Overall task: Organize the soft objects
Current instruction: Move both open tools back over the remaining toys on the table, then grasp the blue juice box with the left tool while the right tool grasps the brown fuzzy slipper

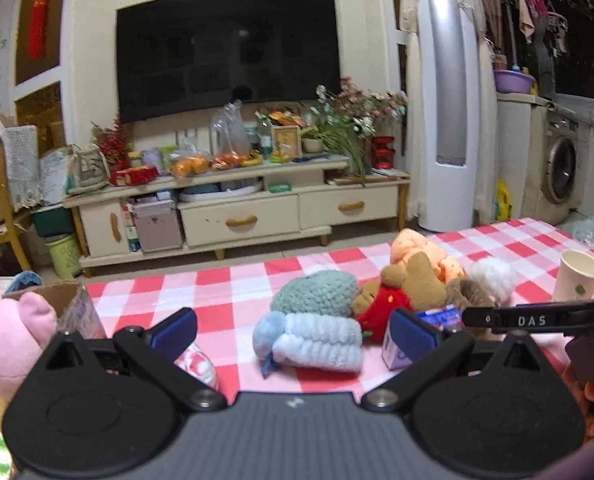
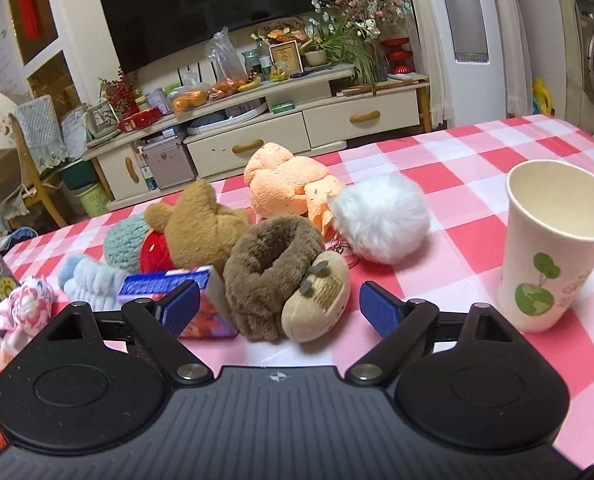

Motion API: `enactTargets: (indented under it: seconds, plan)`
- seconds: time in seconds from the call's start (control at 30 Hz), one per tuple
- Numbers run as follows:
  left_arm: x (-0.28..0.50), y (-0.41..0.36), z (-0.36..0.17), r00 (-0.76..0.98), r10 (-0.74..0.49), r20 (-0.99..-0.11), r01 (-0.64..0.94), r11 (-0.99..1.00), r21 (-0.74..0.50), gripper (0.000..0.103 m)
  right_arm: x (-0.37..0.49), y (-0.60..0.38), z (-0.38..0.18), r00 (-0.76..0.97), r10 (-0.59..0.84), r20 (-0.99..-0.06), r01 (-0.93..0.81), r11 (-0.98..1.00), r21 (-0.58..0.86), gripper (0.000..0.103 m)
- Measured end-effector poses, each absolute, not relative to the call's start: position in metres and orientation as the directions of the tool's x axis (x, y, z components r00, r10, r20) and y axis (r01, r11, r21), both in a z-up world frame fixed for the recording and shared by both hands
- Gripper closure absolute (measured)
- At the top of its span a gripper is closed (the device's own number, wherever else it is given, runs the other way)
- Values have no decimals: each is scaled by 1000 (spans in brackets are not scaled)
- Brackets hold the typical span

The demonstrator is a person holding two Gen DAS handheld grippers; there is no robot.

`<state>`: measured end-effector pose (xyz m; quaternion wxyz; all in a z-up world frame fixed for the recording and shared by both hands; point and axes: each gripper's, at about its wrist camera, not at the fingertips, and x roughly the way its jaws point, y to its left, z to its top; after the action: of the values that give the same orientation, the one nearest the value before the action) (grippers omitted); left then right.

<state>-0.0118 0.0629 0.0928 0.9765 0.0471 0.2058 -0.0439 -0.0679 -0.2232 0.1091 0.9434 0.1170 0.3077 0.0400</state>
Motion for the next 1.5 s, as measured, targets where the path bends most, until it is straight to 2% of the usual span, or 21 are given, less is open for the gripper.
enactTargets:
  seconds: [0.1, 0.17, 0.3, 0.5, 0.67, 0.87, 0.97, 1.03, 1.23, 1.43, 1.5]
  plan:
    - [-16, 54, 101, 934, -4, -358, 69, 983, 170, 1, -60, -223, 108, 808, 141, -573, -2, 972, 236, 0]
    - [-18, 52, 107, 943, 6, -331, 54, 984, 172, 1, -54, -222, 106, 804, 143, -577, -3, 972, 235, 0]
    - [-12, 49, 108, 917, -83, -391, 111, 993, 50, 1, -46, -221, 105, 794, 165, -585, -21, 969, 245, 0]
    - [0, 29, 86, 865, -165, -473, 181, 983, -13, 1, -38, -222, 104, 782, 207, -587, -68, 966, 250, 0]
    - [9, 13, 73, 847, -178, -501, 200, 980, -10, 1, -31, -223, 100, 758, 207, -618, -81, 971, 226, 0]
    - [29, -2, 67, 829, -206, -520, 233, 972, -15, 1, -33, -229, 101, 764, 206, -612, -82, 971, 224, 0]
    - [40, -3, 64, 823, -223, -522, 240, 970, -36, 1, -36, -233, 103, 763, 228, -604, -97, 965, 243, 10]
    - [48, -3, 62, 816, -234, -528, 248, 968, -45, 2, -38, -234, 105, 764, 229, -603, -107, 967, 232, 12]
    - [73, -8, 54, 786, -257, -563, 260, 963, -78, 12, -42, -233, 105, 762, 211, -612, -134, 976, 170, 16]
    - [83, -14, 43, 760, -284, -584, 295, 952, -79, 27, -44, -238, 105, 762, 192, -619, -135, 981, 139, 16]
    - [86, -17, 37, 745, -283, -603, 303, 950, -71, 35, -45, -241, 105, 759, 195, -621, -131, 980, 148, 16]
